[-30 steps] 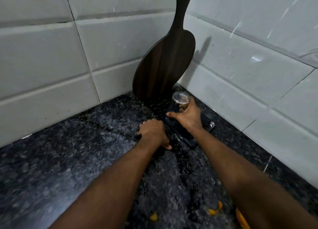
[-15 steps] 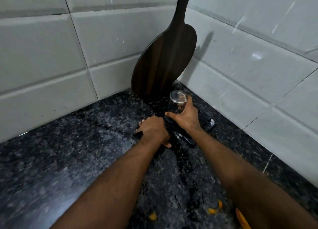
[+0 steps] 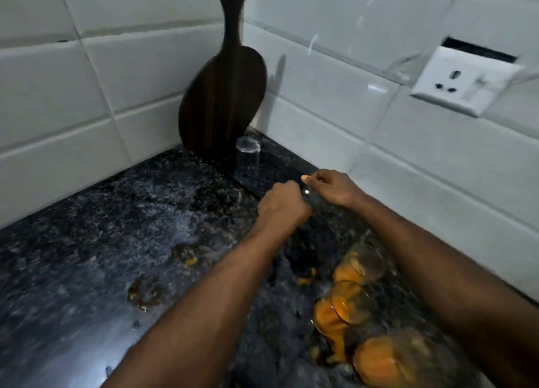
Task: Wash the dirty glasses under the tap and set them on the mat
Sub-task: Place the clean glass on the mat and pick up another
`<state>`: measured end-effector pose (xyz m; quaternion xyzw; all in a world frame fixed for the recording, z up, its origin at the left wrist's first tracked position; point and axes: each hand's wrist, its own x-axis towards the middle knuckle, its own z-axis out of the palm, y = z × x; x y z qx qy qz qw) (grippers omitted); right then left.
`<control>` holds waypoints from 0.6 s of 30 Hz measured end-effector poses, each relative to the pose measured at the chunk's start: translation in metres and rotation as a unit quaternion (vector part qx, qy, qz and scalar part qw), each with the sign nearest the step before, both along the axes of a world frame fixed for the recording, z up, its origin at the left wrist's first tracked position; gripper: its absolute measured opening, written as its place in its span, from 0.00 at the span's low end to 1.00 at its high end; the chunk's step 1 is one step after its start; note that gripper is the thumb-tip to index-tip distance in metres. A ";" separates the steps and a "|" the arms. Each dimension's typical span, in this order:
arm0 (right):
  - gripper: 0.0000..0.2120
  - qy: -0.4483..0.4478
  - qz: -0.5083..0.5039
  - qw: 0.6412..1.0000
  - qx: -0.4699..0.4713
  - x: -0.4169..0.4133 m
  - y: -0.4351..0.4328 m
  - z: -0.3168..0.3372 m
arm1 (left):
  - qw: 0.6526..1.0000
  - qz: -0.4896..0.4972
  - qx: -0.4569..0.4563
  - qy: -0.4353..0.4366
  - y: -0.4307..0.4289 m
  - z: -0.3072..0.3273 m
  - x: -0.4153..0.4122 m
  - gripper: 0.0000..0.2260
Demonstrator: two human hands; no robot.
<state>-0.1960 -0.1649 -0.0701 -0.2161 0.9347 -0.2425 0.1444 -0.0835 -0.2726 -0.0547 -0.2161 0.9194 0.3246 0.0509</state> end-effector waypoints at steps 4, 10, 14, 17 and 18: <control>0.19 -0.007 -0.008 1.000 0.010 0.024 0.072 0.016 | 0.997 -0.065 -0.019 0.036 0.055 0.032 0.008 0.16; 0.10 -0.148 -0.073 0.980 -0.113 0.059 0.150 0.001 | 0.980 -0.149 -0.075 -0.106 0.095 0.026 0.012 0.18; 0.10 -0.189 -0.070 0.972 -0.120 0.083 0.162 -0.009 | 0.972 -0.177 -0.068 -0.137 0.105 0.013 0.017 0.16; 0.11 -0.212 -0.086 0.959 -0.165 0.094 0.164 -0.014 | 0.975 -0.174 -0.078 -0.113 0.109 0.003 0.017 0.18; 0.12 -0.214 -0.085 0.957 -0.176 0.098 0.166 -0.014 | 0.977 -0.168 -0.088 -0.095 0.112 0.001 0.017 0.18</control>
